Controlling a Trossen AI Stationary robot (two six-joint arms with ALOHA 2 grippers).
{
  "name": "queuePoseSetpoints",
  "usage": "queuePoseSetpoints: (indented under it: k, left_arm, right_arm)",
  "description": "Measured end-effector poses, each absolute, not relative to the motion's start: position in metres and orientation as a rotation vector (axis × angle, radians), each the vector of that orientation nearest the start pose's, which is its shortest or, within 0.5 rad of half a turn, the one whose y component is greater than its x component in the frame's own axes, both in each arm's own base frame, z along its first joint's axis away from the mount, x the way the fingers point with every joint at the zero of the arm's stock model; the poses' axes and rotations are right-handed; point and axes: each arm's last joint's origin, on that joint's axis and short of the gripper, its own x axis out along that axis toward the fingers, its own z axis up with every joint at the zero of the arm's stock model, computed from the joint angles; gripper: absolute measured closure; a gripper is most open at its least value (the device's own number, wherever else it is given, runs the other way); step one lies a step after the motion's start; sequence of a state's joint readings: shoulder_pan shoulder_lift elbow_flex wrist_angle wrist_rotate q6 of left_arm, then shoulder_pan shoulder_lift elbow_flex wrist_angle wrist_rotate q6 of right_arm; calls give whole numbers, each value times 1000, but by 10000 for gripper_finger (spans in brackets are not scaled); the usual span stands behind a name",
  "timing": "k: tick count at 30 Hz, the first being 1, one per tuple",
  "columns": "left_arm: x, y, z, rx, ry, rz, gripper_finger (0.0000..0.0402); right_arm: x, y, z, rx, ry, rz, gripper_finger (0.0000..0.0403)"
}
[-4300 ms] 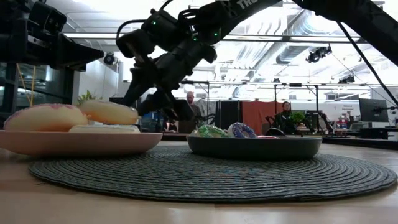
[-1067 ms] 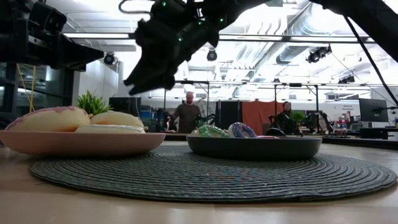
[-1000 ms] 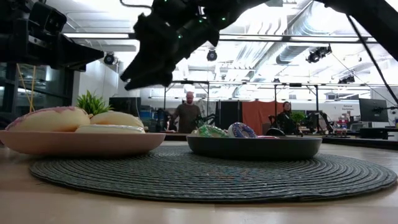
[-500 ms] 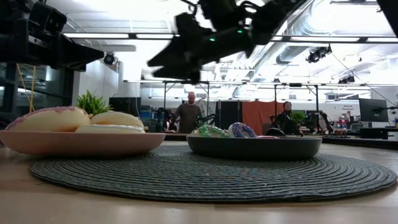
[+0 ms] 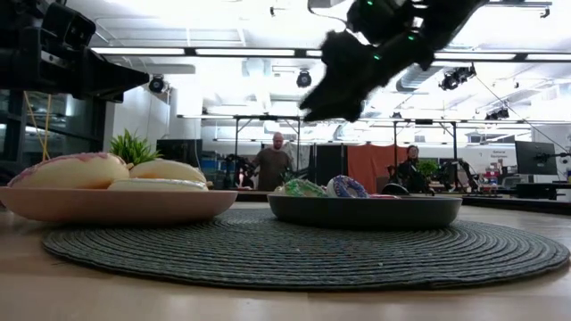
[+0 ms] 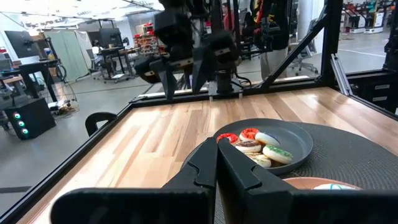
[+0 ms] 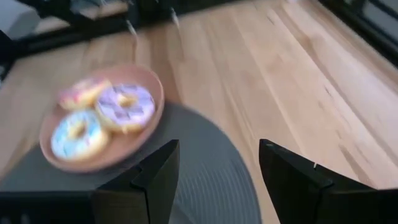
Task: Pick & Place donuts
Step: Return to Home Position
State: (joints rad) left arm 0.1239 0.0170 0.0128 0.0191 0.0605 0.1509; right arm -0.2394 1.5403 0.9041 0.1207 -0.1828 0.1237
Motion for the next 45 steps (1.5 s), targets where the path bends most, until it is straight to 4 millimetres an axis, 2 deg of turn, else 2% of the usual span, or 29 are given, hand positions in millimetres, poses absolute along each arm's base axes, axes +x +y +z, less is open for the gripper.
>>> queuePoseSetpoints:
  k: [11,23,27,34,45]
  left_arm:
    - [97,10,168,152,-10,65,401]
    - [97,10,168,152,-10,65,401]
    - [97,10,168,153,-10,65,401]
    - [97,10,168,153,-10,65,401]
    - [97,10,168,152,-10,65,401]
  right_arm:
    - [248,-76,205,308,526,-175,194]
    - [195,-64,174,324,422,-209,194]
    - [181,-59,166,312,323,-222,194]
    - [162,-53,155,424,220,-276,194]
    - [142,-43,155,418,87,-174,194]
